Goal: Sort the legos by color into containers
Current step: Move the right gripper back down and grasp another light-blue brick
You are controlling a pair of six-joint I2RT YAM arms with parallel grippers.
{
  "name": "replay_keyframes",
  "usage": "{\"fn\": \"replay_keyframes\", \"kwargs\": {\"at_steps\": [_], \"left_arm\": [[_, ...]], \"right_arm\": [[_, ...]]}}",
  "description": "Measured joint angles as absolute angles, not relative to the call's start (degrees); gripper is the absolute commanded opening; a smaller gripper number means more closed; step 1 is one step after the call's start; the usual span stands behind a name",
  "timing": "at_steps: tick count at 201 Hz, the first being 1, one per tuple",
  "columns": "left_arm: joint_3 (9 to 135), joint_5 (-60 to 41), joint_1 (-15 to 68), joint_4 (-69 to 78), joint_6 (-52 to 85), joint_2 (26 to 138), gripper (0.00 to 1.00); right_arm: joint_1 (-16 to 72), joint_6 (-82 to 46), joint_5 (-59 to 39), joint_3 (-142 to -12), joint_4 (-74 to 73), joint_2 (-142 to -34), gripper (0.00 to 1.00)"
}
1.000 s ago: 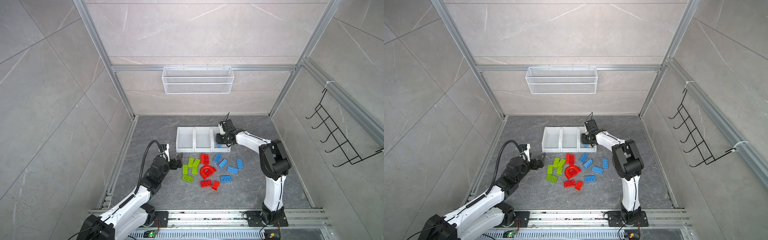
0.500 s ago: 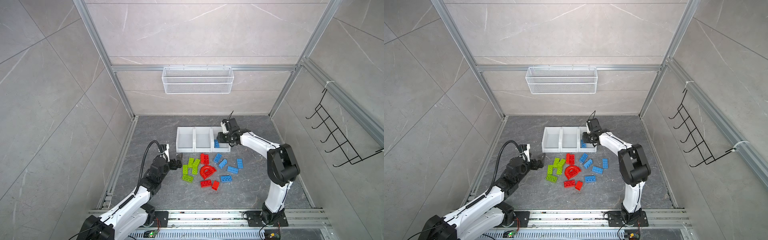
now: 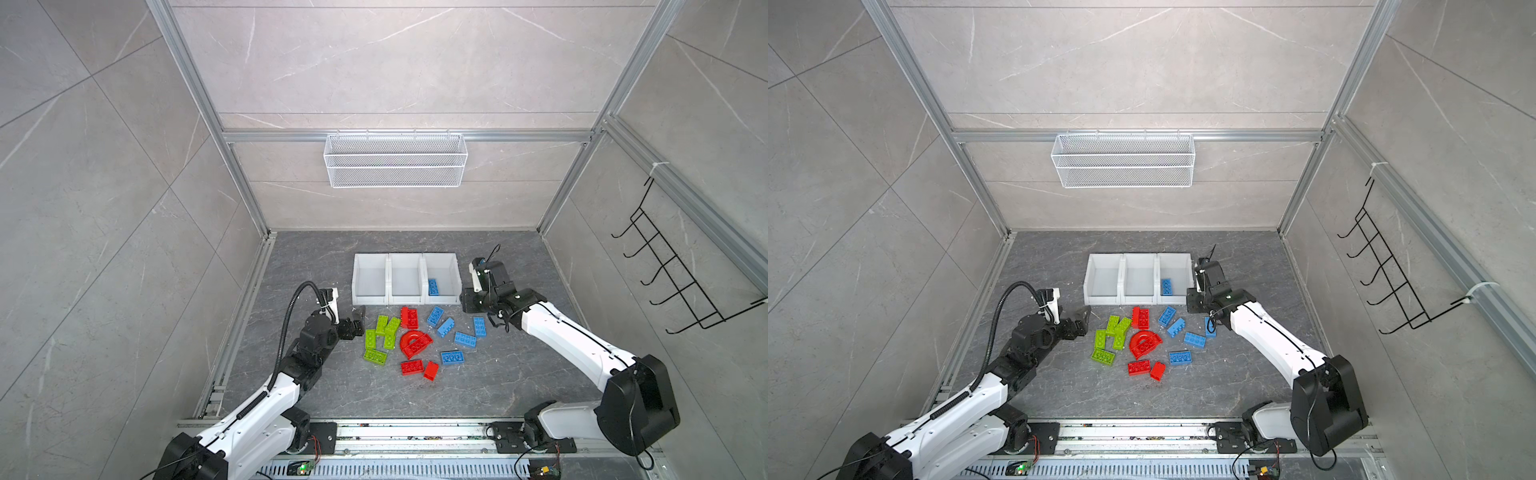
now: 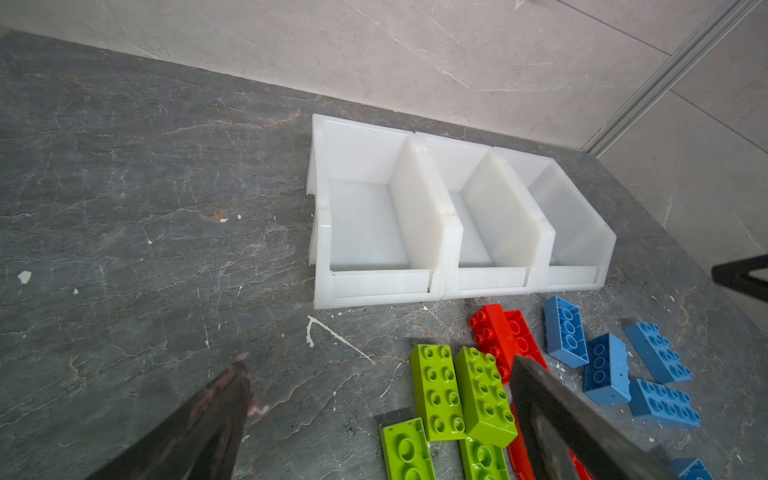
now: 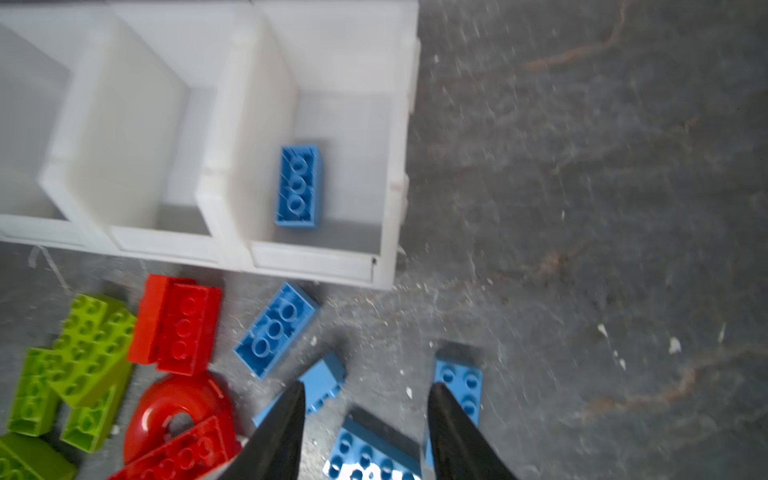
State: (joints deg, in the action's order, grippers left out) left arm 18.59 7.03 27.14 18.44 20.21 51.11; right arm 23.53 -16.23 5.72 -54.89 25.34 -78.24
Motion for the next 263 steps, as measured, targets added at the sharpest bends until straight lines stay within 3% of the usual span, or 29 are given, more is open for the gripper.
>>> {"fn": "replay_keyframes", "kwargs": {"at_steps": [83, 188, 263], "left_arm": [[18.28, 6.7, 27.14, 18.44, 20.12, 50.15, 1.0], [17.32, 5.32, 27.14, 18.46, 19.27, 47.55, 1.0], [16.56, 4.34, 27.14, 19.29, 19.22, 46.17, 1.0]], "right_arm": [[20.95, -17.34, 6.33, -53.23, 30.26, -88.47, 0.52], [16.91, -17.3, 5.54, -55.18, 32.6, -93.41, 0.52], [16.62, -16.71, 4.27, -57.82, 33.69, -98.76, 0.45]]}}
